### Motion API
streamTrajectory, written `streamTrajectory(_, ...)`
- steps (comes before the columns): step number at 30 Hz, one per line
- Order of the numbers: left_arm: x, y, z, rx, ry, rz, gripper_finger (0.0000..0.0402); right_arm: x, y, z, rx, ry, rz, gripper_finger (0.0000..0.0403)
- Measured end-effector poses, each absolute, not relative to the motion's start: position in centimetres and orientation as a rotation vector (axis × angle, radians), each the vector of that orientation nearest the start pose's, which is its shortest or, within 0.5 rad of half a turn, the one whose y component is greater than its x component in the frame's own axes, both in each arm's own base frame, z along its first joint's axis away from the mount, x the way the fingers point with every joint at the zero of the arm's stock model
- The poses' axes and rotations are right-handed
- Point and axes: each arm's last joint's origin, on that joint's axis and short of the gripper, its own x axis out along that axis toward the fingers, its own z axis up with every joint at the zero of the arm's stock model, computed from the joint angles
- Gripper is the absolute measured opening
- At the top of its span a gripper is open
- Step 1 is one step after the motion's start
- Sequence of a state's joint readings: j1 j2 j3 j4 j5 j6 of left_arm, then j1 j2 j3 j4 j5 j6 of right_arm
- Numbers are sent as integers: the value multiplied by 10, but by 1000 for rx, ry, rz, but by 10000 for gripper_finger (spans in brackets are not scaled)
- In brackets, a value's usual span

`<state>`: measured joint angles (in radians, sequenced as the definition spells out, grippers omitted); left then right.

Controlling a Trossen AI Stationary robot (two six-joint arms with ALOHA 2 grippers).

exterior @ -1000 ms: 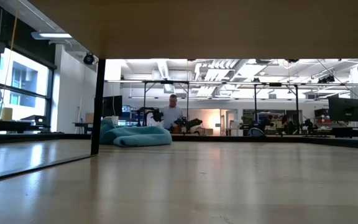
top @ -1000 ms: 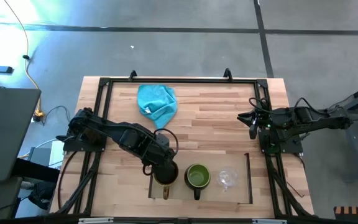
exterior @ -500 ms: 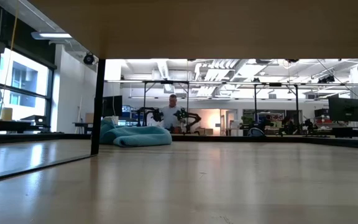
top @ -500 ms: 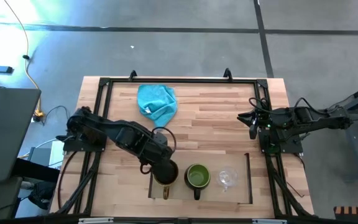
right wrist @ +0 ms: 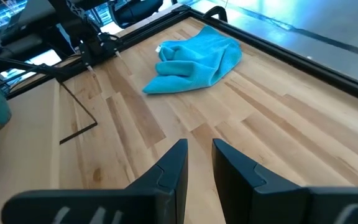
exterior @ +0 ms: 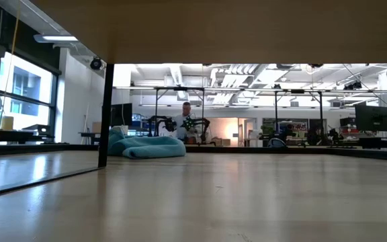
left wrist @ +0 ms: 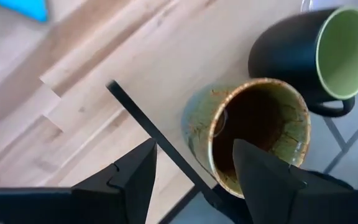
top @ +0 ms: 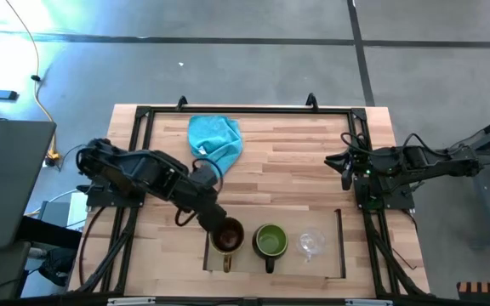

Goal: Stack small to large cups/mugs on shelf
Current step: Return to Home Position

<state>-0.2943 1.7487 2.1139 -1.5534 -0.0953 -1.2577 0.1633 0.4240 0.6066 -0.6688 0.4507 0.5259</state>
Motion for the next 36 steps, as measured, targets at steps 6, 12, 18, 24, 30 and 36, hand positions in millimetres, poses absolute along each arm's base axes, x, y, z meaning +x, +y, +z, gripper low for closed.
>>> streamTrajectory(6, 282, -80, 430, -802, 1005, 581, 200, 94, 4, 273, 395, 373, -364, 64)
streamTrajectory(12, 266, -71, 445, -718, 890, 605, 200, 96, 4, 277, 412, 325, -343, 64)
streamTrajectory(18, 252, -64, 457, -629, 808, 616, 200, 97, 4, 280, 416, 296, -334, 64)
streamTrajectory(24, 247, -61, 462, -507, 770, 604, 200, 98, 5, 282, 423, 276, -329, 64)
streamTrajectory(30, 249, -59, 466, -318, 733, 568, 200, 99, 5, 285, 431, 248, -323, 64)
streamTrajectory(36, 250, -56, 470, -74, 687, 619, 200, 100, 5, 287, 435, 222, -324, 64)
